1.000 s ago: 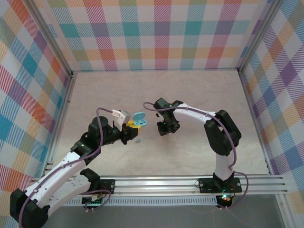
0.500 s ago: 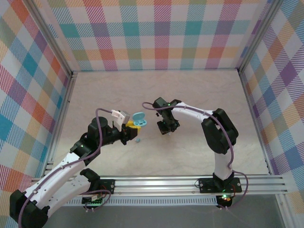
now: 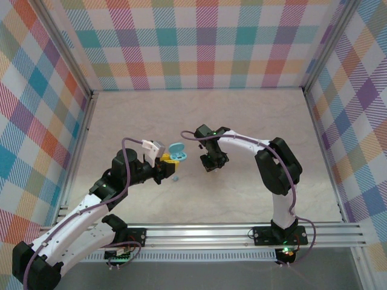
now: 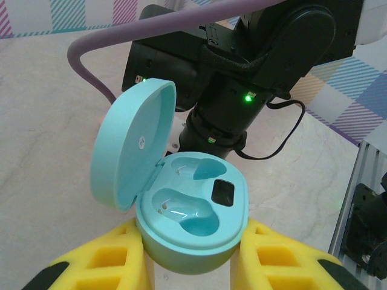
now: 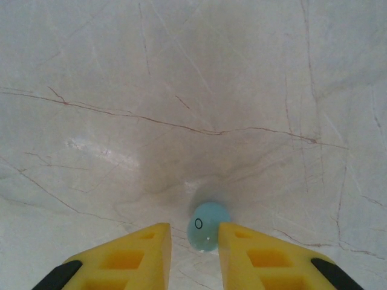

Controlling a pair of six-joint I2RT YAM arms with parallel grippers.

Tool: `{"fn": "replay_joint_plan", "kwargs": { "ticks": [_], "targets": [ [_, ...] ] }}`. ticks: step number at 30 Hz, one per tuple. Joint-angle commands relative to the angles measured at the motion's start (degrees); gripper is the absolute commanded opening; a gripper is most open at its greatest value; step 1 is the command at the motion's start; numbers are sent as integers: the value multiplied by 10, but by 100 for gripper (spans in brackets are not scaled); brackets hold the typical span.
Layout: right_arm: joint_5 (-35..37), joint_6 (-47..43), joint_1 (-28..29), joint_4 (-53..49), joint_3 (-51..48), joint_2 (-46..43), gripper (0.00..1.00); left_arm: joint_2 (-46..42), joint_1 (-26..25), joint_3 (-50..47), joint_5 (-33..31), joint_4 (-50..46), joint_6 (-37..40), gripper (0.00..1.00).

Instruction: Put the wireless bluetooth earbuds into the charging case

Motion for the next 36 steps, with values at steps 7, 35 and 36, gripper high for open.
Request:
{"fn": "replay_joint_plan", "kwargs": {
  "ticks": [7, 35, 36],
  "targets": [
    [-2, 3, 1, -20, -14, 11, 30, -10, 1, -3, 5, 0, -1, 18],
    [-146, 27, -63, 62, -69, -124, 20, -19, 1, 3, 13, 4, 9, 18],
    [-155, 25, -66, 62, -70, -138, 20, -20, 1, 2, 14, 7, 10, 18]
  ]
}}
